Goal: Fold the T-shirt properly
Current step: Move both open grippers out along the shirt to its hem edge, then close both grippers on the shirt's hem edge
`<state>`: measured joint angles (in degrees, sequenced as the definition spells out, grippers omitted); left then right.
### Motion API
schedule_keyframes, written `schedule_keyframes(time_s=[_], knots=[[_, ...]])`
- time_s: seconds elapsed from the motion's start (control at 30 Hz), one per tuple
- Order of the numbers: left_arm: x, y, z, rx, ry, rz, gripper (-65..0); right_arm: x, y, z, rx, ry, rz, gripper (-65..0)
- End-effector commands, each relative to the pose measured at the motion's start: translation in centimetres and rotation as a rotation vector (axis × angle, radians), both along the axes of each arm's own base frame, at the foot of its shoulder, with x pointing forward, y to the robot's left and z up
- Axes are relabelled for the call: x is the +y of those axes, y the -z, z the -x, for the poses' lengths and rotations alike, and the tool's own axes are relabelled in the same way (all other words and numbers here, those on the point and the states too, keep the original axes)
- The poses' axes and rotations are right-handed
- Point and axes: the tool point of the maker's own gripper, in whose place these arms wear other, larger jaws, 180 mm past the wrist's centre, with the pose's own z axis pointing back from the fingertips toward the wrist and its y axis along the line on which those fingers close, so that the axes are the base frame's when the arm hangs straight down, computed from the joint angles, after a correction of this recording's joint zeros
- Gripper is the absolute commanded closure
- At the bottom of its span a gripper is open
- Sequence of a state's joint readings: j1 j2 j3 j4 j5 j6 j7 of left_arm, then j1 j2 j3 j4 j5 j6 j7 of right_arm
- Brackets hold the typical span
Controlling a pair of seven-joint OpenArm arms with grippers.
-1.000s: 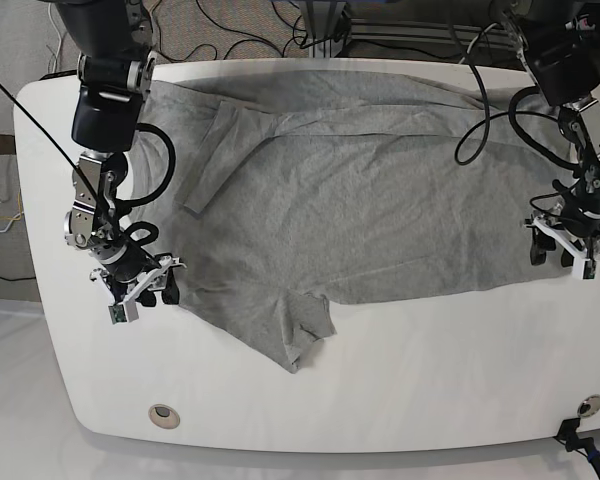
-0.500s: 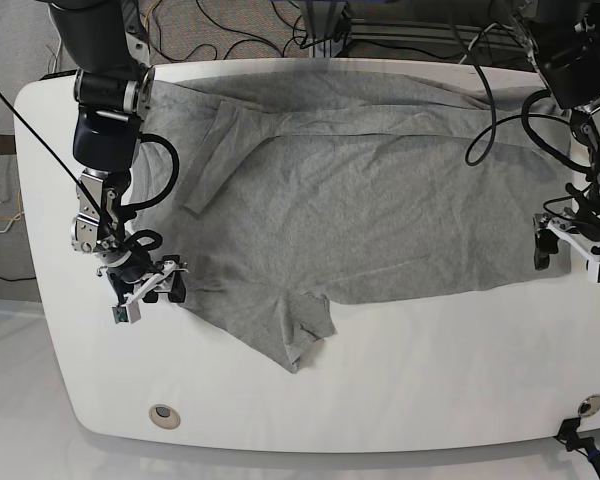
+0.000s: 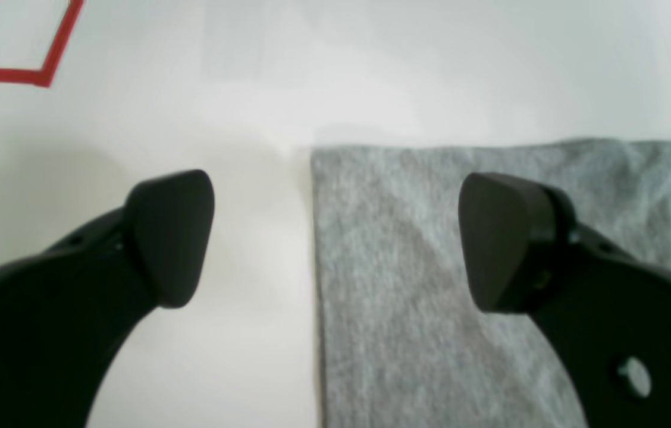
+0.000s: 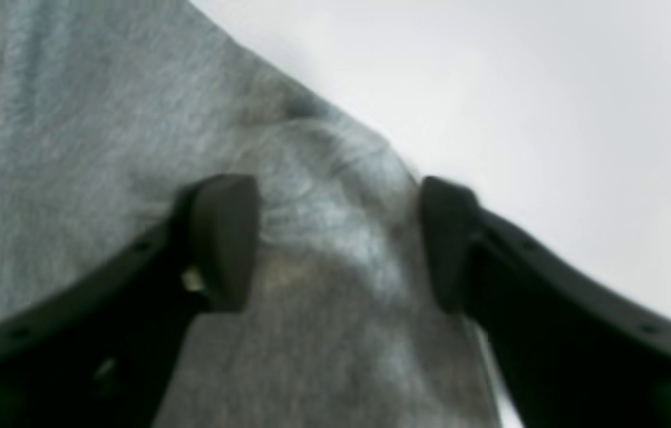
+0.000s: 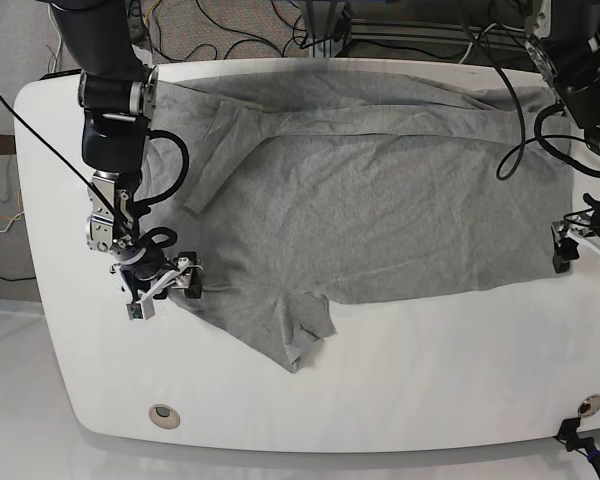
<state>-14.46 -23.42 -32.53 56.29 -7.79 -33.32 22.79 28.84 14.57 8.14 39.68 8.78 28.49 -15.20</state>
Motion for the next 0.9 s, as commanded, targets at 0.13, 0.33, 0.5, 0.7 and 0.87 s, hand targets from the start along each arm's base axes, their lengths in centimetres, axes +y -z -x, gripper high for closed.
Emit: schedule_keyframes(time_s=[0.13, 0.33, 0.5, 0.7, 0.87], knots=[[1.0, -2.5, -1.0, -0.069, -0.005, -0.022, -62.1, -0.9, -2.9, -2.1, -0.092, 0.015, 0.012, -45.3], [1.0, -2.6, -1.1, -0.079, -0.005, -0.022, -62.1, -1.0, -0.2, -0.8, -0.043, 0.04, -0.016, -44.9], [0.1, -2.2, -1.4, -0.065, 0.026, -0.028, -62.1, -0.6, 0.6, -0.3, -0.026, 0.035, -0.029, -44.6], [0.1, -2.2, -1.5, -0.064, 0.027, -0.029, -62.1, 0.2, 0.6, -0.1, -0.027, -0.004, -0.048, -31.7], [0.1, -2.2, -1.4, -0.064, 0.026, -0.027, -62.1, 0.7, 1.4, 1.2, -0.016, -0.035, -0.039, -28.4]])
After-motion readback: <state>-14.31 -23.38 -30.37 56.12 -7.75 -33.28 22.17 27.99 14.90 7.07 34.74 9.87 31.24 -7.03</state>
